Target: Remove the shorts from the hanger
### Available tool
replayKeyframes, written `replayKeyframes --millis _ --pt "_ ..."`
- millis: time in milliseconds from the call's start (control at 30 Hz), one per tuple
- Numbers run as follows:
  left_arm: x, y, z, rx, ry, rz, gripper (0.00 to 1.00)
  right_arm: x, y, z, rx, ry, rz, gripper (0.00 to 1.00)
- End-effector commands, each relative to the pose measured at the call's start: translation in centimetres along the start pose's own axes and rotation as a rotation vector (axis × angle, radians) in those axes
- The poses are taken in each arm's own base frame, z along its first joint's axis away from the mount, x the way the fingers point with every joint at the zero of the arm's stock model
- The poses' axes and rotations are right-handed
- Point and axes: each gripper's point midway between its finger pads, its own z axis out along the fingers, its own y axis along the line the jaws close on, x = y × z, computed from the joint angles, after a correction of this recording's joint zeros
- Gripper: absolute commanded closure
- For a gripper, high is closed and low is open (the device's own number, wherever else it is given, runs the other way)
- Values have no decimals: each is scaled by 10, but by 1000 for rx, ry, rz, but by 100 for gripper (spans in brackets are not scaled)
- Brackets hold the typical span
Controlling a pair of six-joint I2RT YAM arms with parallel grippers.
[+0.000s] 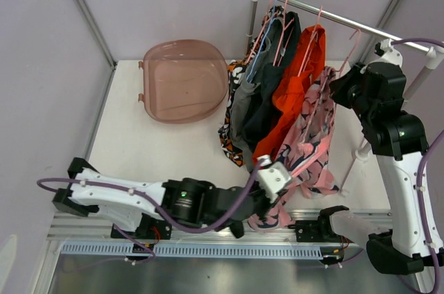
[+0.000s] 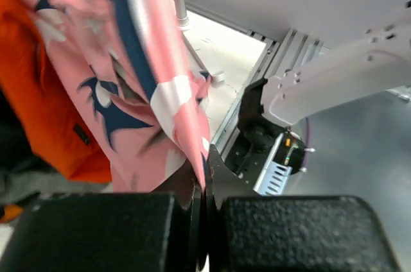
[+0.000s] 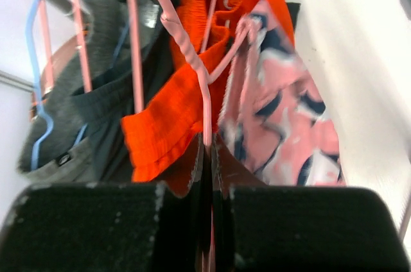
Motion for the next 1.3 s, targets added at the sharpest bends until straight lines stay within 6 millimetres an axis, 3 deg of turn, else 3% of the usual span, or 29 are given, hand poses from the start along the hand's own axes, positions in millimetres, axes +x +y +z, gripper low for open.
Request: replayKeyframes --millis 0,67,233,333,400,467,500,533,567,600,700,733,800,833,867,1000,1067,1100,1167,1200,1267 --pt "34 -6 -39 14 47 -76 100 -53 0 0 -10 -161 19 100" --pt "36 -5 -46 11 36 -107 100 -56 -2 4 -6 -163 22 100" --pt "51 -12 -36 53 52 10 100 -66 -9 9 21 -179 25 100" --pt "70 -14 -27 45 105 77 100 -74 -4 13 18 -158 22 100" --pt "80 -2 -14 -21 125 101 100 -71 5 12 -25 -125 32 100" --pt "76 8 -1 -58 121 66 100 -68 14 4 -72 -103 70 100" --pt "79 26 14 -110 132 51 100 -64 15 -6 -84 -88 85 100" --pt "69 34 22 -129 114 23 100 -58 17 -12 -102 -66 95 100" --pt "63 54 35 -173 103 -3 100 -47 18 -19 -115 -23 113 100" --pt "61 62 43 -196 101 -5 100 -43 22 -36 -151 -16 119 100" --pt "26 94 70 -291 47 1 100 -13 16 -61 -160 86 132 100" --pt "29 102 83 -315 62 24 100 -8 14 -75 -167 95 129 100" --pt "-8 123 94 -350 19 -12 100 11 6 -92 -149 161 132 100" --pt "-2 130 108 -366 43 -8 100 14 5 -103 -155 166 137 100" --pt "-34 143 109 -385 0 -43 100 20 4 -112 -158 184 146 100" --pt "-41 151 132 -369 16 -54 100 14 -7 -130 -111 144 144 100" --pt "-30 148 139 -361 50 -58 100 8 -10 -129 -78 147 129 100" --pt "-19 148 141 -358 80 -61 100 -7 -6 -139 -96 98 121 100" --pt "7 145 142 -354 136 -78 100 -16 -8 -137 -63 94 108 100" --pt "35 148 138 -369 188 -84 100 -28 -10 -142 -49 49 100 100" --pt "39 141 122 -340 169 -136 100 -35 -26 -131 40 17 47 100"
